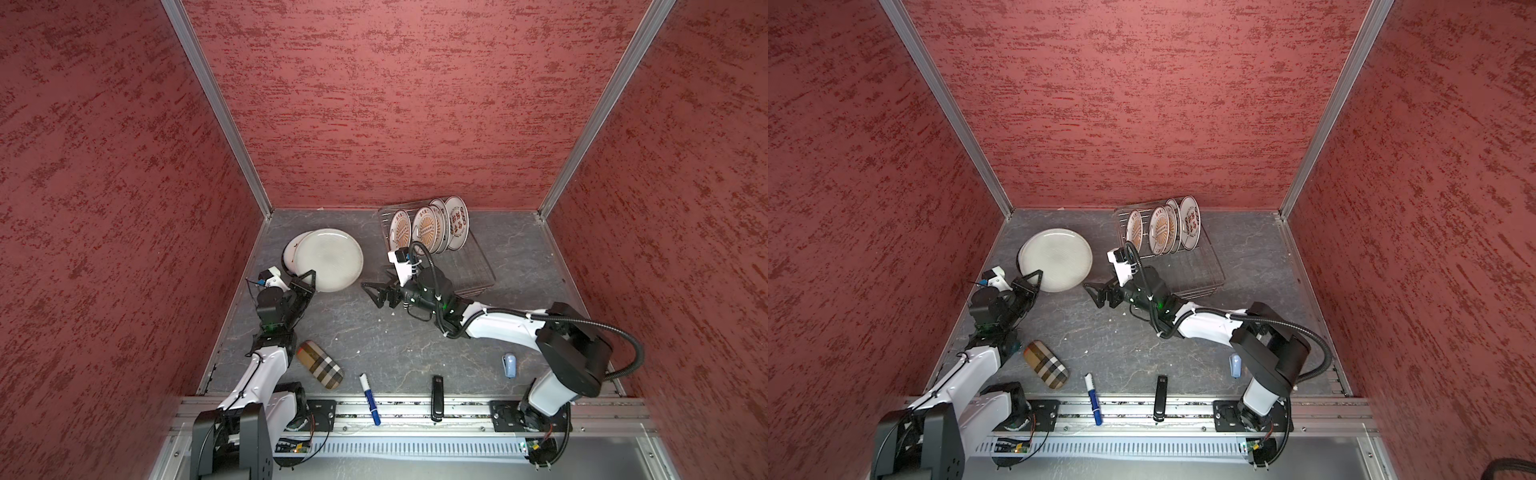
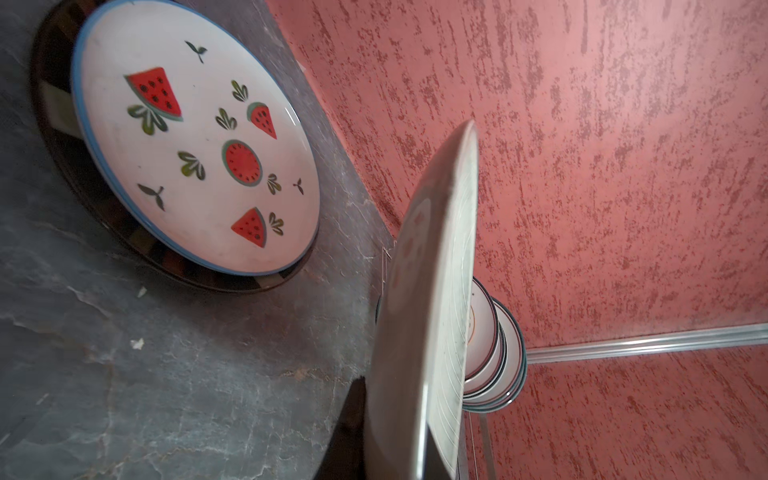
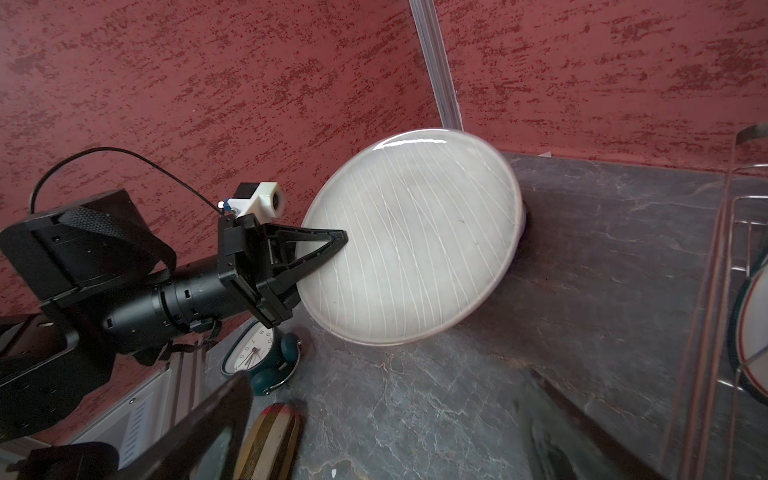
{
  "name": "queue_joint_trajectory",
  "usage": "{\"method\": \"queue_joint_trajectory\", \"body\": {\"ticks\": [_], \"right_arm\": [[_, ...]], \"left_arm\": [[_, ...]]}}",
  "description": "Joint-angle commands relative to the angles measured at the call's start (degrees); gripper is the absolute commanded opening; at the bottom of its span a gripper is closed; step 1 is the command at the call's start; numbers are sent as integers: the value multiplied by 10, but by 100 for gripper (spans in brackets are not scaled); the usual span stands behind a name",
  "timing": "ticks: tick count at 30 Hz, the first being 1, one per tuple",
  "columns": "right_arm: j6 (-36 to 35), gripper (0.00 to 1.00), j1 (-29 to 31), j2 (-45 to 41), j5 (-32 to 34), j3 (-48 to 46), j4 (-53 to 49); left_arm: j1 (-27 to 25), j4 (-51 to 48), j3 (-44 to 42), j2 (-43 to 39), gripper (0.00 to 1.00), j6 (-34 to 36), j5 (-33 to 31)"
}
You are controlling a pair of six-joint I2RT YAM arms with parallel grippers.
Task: Unload the plates from the dish rack
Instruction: 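Lower the white plate onto the watermelon plate with the left gripper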
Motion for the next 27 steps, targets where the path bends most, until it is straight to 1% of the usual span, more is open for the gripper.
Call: {"method": "queue_joint_trajectory", "body": {"ticks": [1,6,12,22,27], "right_arm": [[-8,99,4,27,9,40,-12],[-9,99,4,74,5,90,-31],[-6,99,4,128,-5,145,-48],[-15,99,4,201,17,221,-86],[-19,99,4,226,19,243,-95]], "left_arm": [[14,79,34,5,0,-2,-6],[17,37,56,25,0,8,-50],[20,32,81,70,0,17,-98],[23,40,126,166,0,19,-128],[23,39,143,196,0,18,-141]]}}
